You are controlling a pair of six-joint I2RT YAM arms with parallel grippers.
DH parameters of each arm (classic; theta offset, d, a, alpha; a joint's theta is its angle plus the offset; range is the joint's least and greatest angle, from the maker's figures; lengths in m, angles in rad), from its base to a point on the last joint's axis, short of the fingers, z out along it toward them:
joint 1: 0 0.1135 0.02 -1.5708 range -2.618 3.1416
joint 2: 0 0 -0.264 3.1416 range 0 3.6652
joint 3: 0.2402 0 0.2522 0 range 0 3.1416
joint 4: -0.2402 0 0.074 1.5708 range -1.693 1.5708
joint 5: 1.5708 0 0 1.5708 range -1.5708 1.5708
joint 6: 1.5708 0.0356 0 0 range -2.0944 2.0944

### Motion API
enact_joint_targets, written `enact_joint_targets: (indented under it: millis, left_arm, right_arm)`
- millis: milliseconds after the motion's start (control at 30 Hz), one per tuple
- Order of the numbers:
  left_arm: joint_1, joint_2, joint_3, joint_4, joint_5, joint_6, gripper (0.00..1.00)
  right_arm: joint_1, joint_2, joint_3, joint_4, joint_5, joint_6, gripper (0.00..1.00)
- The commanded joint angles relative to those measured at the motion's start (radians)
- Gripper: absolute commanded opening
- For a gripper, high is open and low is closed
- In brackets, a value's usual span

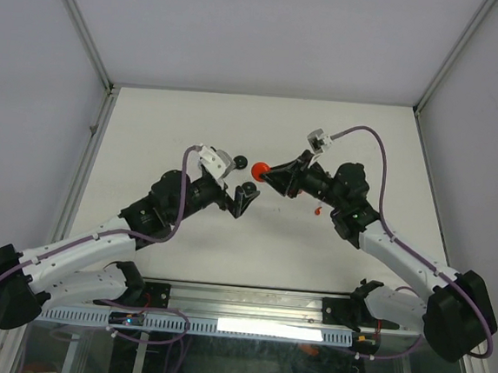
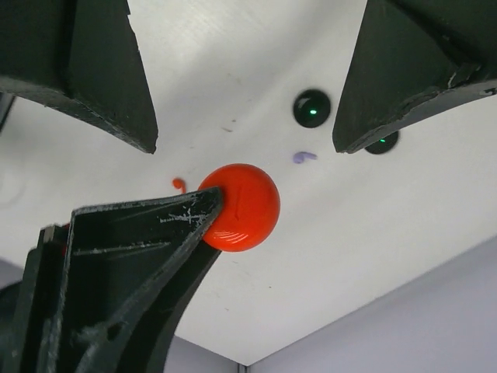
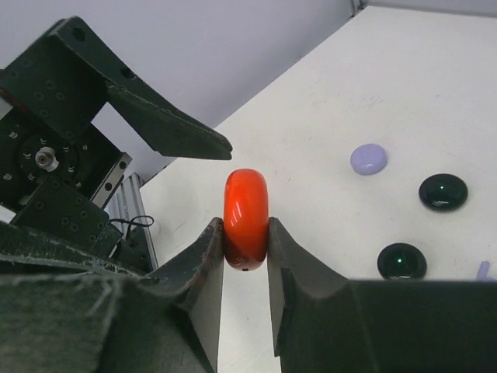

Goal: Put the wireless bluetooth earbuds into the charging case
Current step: Pick up the charging case at the center of the board.

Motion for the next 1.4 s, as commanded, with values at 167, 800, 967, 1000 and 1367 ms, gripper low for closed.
enact_joint_targets:
  millis: [167, 800, 967, 1000, 1367]
  left_arm:
    - [0.141, 0.016, -0.044, 0.322, 0.126, -0.624, 0.99]
    - [0.232, 0.194, -0.159, 0.997, 0.470, -0.959, 0.65]
    - [0.226, 0.234, -0.147, 1.056, 0.487, -0.970, 0.55]
    - [0.226, 0.240, -0.143, 1.061, 0.488, -0.969, 0.53]
    - [0.223, 0.269, -0.134, 1.098, 0.498, -0.948, 0.31]
  right_arm:
    - [-0.004, -0.051, -0.120, 0.375, 0.092, 0.116, 0.00]
    - [-0.003, -0.012, -0.146, 0.658, 0.065, 0.355, 0.00]
    - [-0.003, 0.005, -0.156, 0.708, 0.050, 0.394, 0.00]
    - [-0.001, 0.009, -0.155, 0.714, 0.045, 0.400, 0.00]
    - [0.007, 0.068, -0.134, 0.750, -0.041, 0.431, 0.00]
